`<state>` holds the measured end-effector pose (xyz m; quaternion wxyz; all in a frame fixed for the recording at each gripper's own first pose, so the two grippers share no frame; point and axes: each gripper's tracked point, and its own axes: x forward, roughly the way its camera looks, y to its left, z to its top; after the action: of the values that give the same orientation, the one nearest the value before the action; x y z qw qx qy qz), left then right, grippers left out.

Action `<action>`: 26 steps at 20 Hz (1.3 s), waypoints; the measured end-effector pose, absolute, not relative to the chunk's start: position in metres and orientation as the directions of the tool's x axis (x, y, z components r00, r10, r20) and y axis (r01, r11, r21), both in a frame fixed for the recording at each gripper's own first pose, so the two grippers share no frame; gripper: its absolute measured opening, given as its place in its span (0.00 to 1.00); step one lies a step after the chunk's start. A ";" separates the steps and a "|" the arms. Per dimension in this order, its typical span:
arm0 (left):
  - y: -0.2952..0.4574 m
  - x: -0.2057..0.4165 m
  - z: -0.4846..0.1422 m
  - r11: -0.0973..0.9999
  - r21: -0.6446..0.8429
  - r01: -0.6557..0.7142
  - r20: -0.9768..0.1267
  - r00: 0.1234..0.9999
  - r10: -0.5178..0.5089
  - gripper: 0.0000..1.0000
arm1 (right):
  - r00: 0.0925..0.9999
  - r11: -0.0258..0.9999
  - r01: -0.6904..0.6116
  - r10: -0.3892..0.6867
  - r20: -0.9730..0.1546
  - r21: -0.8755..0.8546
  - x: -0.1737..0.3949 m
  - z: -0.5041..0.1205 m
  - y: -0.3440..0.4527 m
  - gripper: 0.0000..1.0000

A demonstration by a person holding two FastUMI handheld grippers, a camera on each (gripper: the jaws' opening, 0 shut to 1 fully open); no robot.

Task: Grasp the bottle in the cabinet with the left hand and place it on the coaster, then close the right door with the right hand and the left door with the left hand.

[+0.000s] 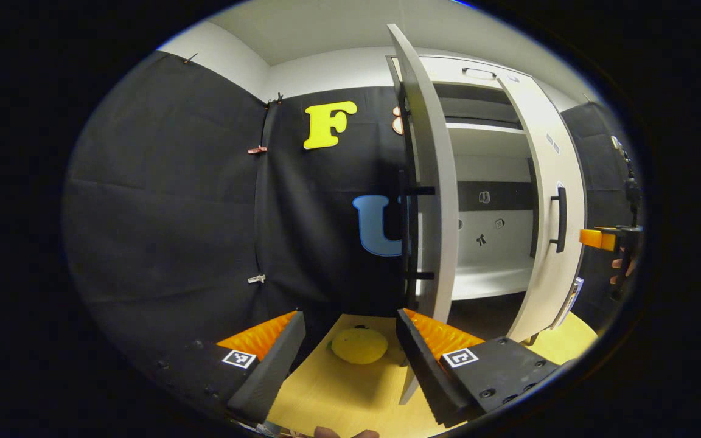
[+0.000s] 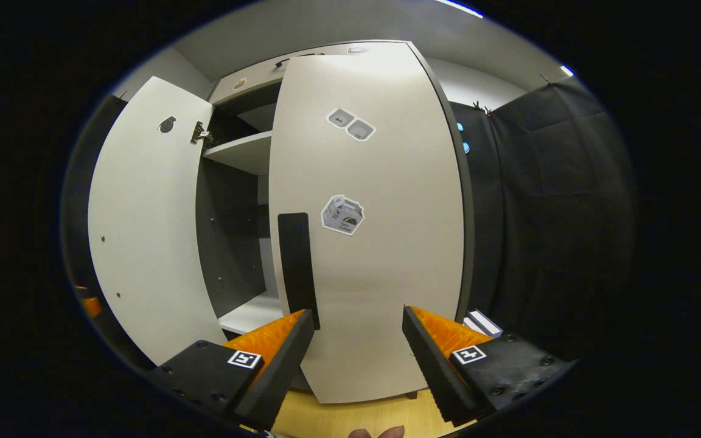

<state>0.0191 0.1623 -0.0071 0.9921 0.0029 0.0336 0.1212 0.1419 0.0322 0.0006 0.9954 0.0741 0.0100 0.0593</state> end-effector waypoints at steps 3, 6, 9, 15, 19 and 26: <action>0.175 0.038 -0.001 0.970 -0.010 -0.244 -0.053 0.969 0.243 0.95 | 0.994 0.984 -0.103 0.106 -0.012 0.149 0.122 0.002 0.025 0.98; 0.185 0.057 0.004 0.970 0.005 -0.244 -0.039 0.969 0.244 0.95 | 0.996 0.986 -0.085 0.089 -0.021 0.143 0.108 0.002 0.016 0.98; 0.192 0.076 0.008 0.968 0.001 -0.249 -0.023 0.968 0.249 0.95 | 0.995 0.988 -0.087 0.092 -0.032 0.124 0.098 0.000 0.015 0.98; 0.193 0.097 0.014 0.970 -0.011 -0.243 -0.003 0.970 0.243 0.92 | 0.997 0.992 -0.070 0.074 -0.028 0.102 0.080 0.003 0.000 0.97; 0.177 0.095 0.014 0.978 -0.014 -0.209 -0.012 0.978 0.209 0.92 | 0.997 0.992 -0.063 0.067 -0.034 0.107 0.078 0.000 -0.008 0.95; 0.124 0.098 0.015 0.992 -0.020 -0.127 -0.021 0.992 0.126 0.94 | 0.997 0.991 -0.063 0.068 -0.038 0.120 0.073 -0.003 -0.024 0.95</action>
<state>0.0980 0.1240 0.0150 0.9979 -0.0108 0.0099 0.0635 0.0730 -0.0235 -0.0029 0.9975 0.0595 0.0208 0.0328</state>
